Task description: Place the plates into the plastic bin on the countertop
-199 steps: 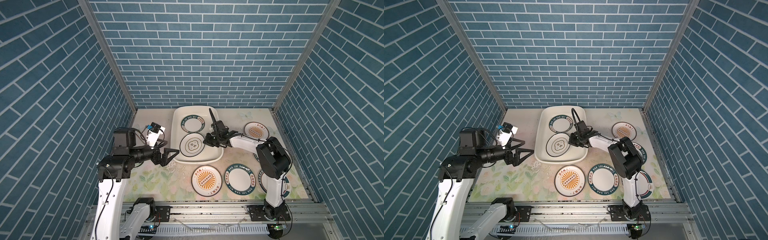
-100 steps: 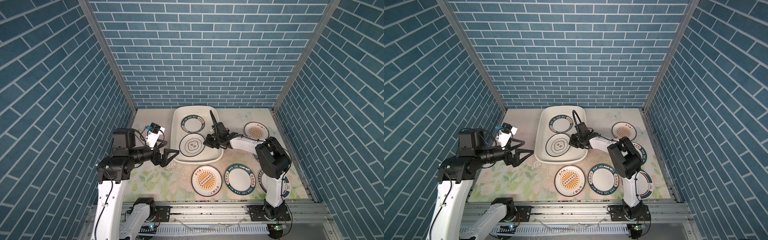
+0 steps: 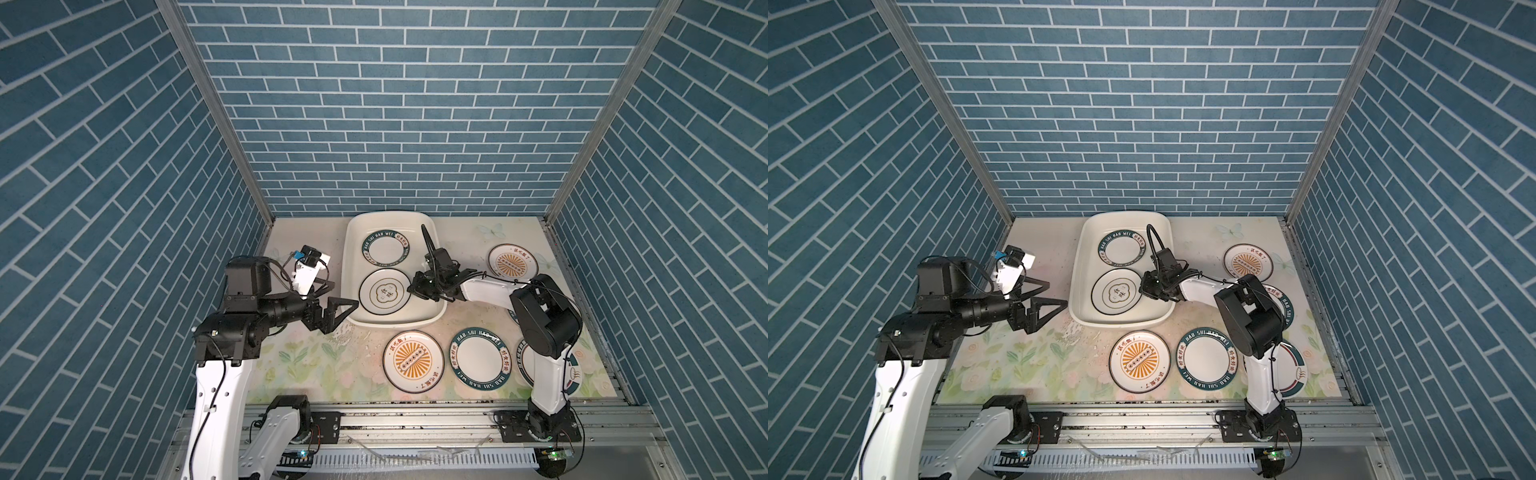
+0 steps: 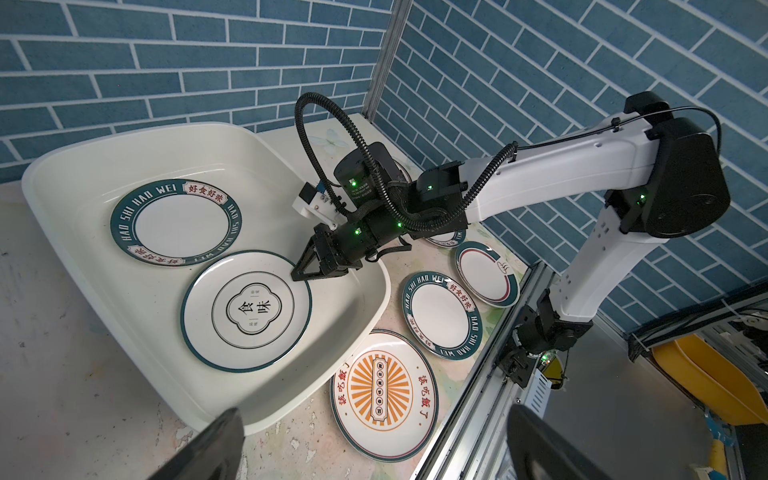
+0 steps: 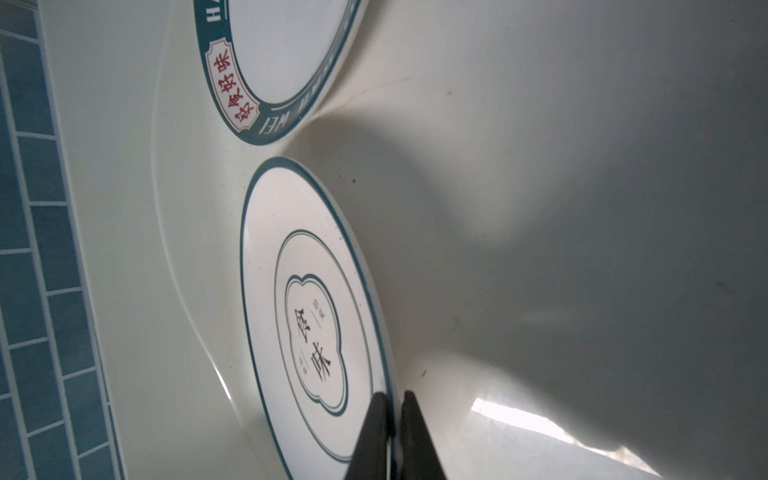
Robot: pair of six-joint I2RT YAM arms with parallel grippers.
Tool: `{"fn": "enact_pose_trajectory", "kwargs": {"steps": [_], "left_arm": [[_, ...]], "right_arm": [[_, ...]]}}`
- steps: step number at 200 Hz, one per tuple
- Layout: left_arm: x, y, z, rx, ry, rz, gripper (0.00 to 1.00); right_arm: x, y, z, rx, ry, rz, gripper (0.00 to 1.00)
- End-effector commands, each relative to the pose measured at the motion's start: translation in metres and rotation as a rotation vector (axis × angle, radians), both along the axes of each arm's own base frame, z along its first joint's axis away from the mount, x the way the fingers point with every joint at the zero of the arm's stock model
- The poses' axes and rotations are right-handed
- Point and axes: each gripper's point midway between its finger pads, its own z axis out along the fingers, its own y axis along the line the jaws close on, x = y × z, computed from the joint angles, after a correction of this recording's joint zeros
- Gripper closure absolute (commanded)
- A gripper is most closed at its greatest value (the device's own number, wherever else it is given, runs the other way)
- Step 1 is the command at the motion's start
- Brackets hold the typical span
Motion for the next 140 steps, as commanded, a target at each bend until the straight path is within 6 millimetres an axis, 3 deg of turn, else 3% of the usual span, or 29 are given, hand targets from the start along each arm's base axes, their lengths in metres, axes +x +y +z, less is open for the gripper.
{"fn": "enact_pose_trajectory", "kwargs": {"steps": [1,79,140], "left_arm": [[0.001,0.0,0.005,0.0,-0.023,-0.005,0.0],[0.0,0.0,0.004,0.002,-0.026,-0.005,0.0],[0.0,0.001,0.003,0.007,-0.027,-0.002,0.0]], "right_arm": [[-0.01,-0.013,-0.008,-0.051,0.029,-0.015,0.9],[-0.009,-0.014,-0.011,-0.064,0.028,-0.02,0.82],[-0.002,-0.012,0.002,-0.069,0.001,-0.015,0.74]]}}
